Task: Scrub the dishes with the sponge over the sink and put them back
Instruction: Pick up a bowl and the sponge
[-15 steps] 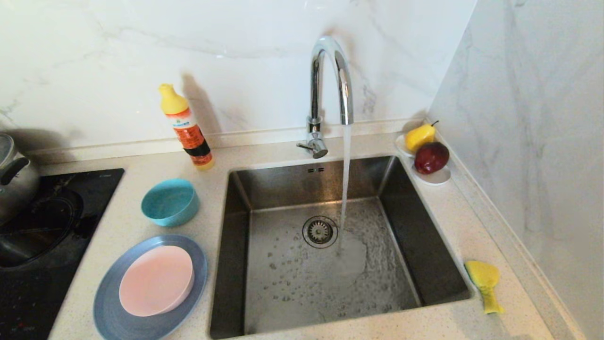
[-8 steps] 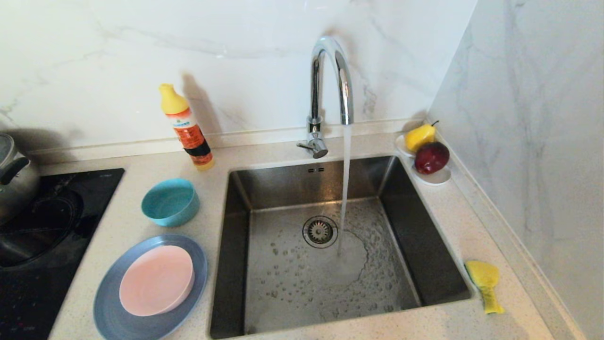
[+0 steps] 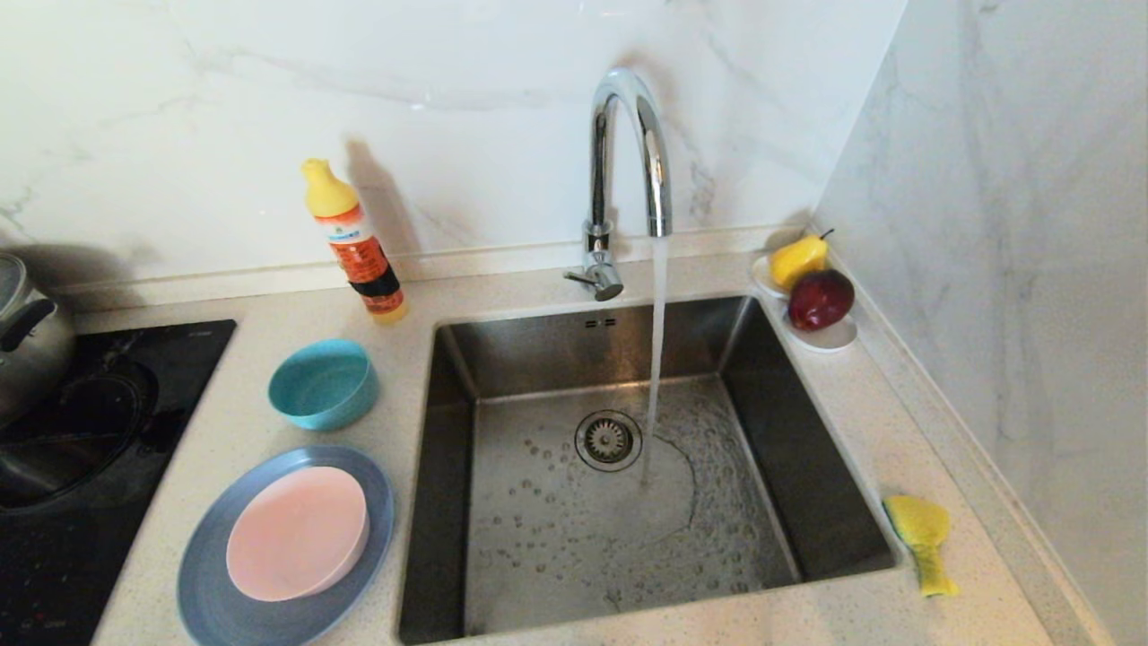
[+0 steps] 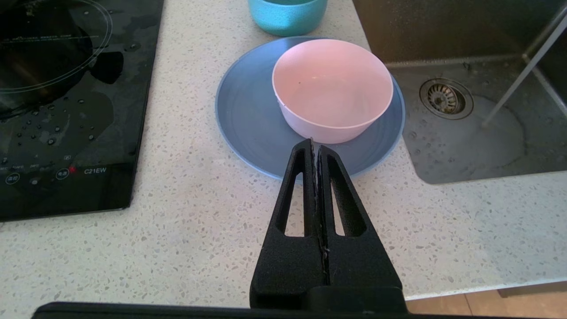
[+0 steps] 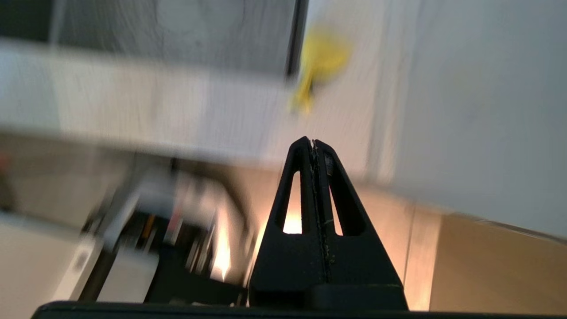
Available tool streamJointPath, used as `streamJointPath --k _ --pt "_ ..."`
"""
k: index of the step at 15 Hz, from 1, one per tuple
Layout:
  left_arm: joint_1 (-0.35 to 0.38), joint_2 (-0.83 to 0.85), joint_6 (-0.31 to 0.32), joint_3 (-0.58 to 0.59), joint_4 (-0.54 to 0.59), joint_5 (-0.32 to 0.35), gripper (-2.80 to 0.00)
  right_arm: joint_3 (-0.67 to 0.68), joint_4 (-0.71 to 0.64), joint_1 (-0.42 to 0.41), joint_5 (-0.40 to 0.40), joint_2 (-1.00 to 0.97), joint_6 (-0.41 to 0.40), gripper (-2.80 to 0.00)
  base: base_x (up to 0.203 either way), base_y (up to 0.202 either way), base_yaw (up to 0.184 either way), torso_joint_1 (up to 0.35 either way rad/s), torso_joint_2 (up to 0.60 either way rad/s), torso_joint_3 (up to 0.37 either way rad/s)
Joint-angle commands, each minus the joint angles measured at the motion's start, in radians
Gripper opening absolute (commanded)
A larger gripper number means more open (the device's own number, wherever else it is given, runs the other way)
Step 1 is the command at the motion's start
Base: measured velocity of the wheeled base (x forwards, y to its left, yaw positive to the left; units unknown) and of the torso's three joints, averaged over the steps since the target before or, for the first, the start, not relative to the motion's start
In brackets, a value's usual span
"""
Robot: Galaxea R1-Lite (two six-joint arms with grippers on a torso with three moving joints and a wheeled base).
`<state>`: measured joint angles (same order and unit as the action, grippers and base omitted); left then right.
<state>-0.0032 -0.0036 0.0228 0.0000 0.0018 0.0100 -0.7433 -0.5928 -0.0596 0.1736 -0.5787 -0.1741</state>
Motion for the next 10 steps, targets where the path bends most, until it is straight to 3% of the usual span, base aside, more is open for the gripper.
streamJointPath --k 1,4,6,8,10 --pt "0.000 0.004 0.000 0.000 0.000 0.001 -2.80 -0.061 -0.079 -0.005 0.000 -0.245 -0.005 -2.80 0.000 0.000 0.000 0.000 0.00 0.000" --pt "0.000 0.004 0.000 0.000 0.000 -0.001 -2.80 -0.072 -0.139 0.011 0.000 -0.400 0.026 -2.80 0.000 0.000 0.000 0.000 0.00 0.000" --pt "0.000 0.004 0.000 0.000 0.000 0.000 -2.80 -0.052 -0.138 0.101 0.001 -0.465 0.108 -2.80 0.000 0.000 0.000 0.000 0.00 0.000" --pt "0.000 0.004 0.000 0.000 0.000 -0.001 -2.80 -0.006 -0.072 0.178 -0.020 -0.524 0.203 -2.80 0.000 0.000 0.000 0.000 0.00 0.000" --pt "0.000 0.004 0.000 0.000 0.000 0.000 -2.80 0.026 0.004 0.192 -0.043 -0.591 0.272 -2.80 0.000 0.000 0.000 0.000 0.00 0.000"
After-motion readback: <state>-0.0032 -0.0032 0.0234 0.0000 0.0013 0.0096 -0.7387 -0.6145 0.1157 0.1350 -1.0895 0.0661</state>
